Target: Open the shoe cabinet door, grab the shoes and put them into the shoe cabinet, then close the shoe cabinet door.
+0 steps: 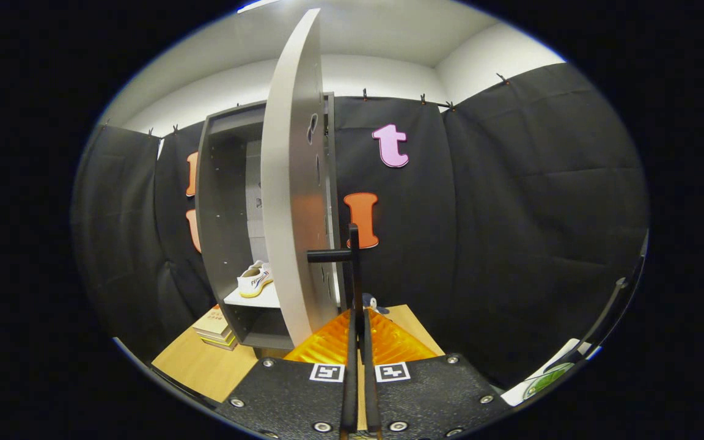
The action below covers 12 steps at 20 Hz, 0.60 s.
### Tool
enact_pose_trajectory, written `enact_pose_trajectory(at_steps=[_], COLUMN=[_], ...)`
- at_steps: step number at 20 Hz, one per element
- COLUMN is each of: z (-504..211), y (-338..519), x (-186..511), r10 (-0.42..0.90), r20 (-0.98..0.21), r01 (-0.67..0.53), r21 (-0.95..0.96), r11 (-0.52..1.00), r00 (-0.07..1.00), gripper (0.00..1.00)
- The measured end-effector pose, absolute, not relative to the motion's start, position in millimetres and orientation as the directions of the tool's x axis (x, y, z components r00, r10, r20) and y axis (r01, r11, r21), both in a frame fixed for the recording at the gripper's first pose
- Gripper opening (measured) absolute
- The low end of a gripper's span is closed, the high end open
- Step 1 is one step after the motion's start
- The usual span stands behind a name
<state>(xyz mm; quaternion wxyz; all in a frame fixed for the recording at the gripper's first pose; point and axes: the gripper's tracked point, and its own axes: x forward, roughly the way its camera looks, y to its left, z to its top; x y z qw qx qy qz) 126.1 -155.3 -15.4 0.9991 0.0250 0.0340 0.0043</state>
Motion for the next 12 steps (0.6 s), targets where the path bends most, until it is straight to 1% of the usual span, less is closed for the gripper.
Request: enact_pose_trajectory(at_steps=[2,4,7,12], z=[-13.4,-7.3,-7.7,5.0], y=[-153.4,-140.4,-144.1,-119.8], x=[116.8,106.6,90.1,64.4], r10=[0.008,0.039,0.001,0.004], r20=[-0.065,-0.044,-0.058,-0.037], r01=[-0.004,-0.035,0.003,-0.002], r21=[0.061,0.09,0.057,0.059], r11=[0.998,0.995,0.998,0.998], r00=[0.998,0.998,0.998,0.999], gripper=[0.04,0.04,0.04,0.04])
